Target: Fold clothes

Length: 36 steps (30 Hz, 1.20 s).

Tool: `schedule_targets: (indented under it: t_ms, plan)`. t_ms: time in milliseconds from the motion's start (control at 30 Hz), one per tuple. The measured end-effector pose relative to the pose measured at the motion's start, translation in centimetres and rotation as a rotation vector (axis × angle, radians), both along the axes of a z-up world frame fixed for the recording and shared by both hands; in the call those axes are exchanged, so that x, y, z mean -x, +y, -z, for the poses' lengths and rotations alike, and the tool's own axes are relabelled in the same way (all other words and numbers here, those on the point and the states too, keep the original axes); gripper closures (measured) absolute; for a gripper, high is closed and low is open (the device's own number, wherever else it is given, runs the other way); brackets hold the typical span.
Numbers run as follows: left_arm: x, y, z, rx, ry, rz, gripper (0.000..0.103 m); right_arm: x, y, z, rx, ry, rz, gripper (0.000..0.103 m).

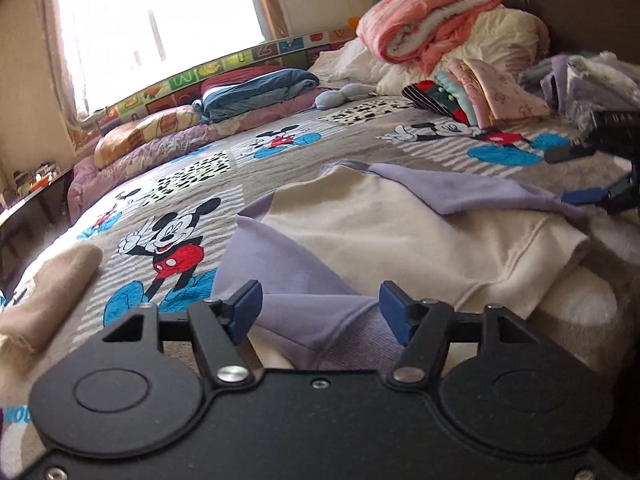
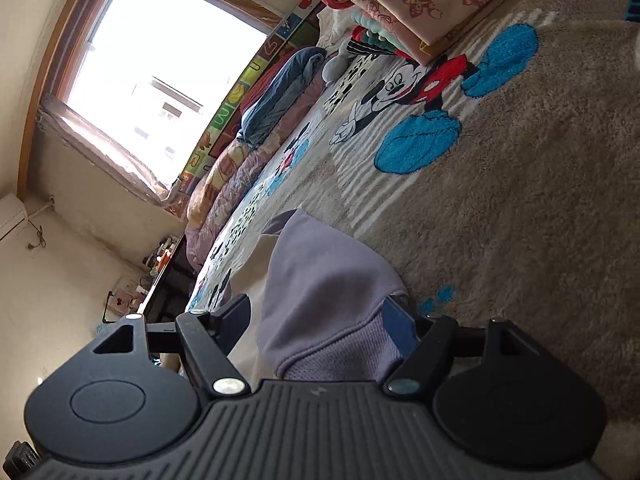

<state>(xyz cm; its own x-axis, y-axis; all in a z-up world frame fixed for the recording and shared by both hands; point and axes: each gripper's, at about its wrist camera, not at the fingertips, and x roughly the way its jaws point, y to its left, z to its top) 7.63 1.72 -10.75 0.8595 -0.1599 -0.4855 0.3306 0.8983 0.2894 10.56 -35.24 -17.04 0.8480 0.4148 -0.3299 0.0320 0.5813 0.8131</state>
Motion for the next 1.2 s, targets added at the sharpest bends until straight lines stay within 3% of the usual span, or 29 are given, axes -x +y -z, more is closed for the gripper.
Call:
schedule_targets:
  t_ms: [67,233,400,600,800,867,900,1000,1100,1200]
  plan:
    - [1.2,-1.4,1.6,-0.097,-0.007,0.046,0.039,0.6,0.2,-0.4,0.016,-0.016,-0.014,0.022]
    - [2.8,-3.6,4.0,-0.274,-0.052,0.098,0.039,1.6,-0.1,-0.3,0.052,-0.021,0.02,0.021]
    - [3.0,-4.9,4.9,-0.342,-0.08,0.098,0.039,1.7,-1.0,0.9,0.052,-0.001,0.067,0.021]
    - [2.7,-5.8,5.7,-0.402,-0.119,0.062,0.04,1.2,0.0,0.9,0.122,-0.016,0.052,0.021]
    - [2.0,-5.7,6.0,-0.407,-0.124,0.03,0.066,0.9,0.7,1.3,0.169,-0.016,0.046,0.018]
    - [1.8,-5.6,6.1,-0.409,-0.122,0.021,0.091,0.9,1.3,1.3,0.203,-0.025,0.037,0.014]
    - [1.9,-5.4,5.7,-0.39,-0.13,0.02,0.097,0.8,1.5,1.2,0.217,-0.028,0.033,0.013]
    - [2.0,-4.2,3.7,-0.294,-0.172,-0.008,0.099,0.8,2.0,1.2,0.25,-0.04,0.028,0.009]
    - [1.3,-1.9,0.7,-0.158,-0.218,-0.09,0.099,0.8,2.5,1.3,0.273,-0.055,0.023,0.004]
    - [0.1,1.4,-2.0,0.028,-0.213,-0.165,0.1,0.8,3.1,1.5,0.309,-0.069,0.02,0.0]
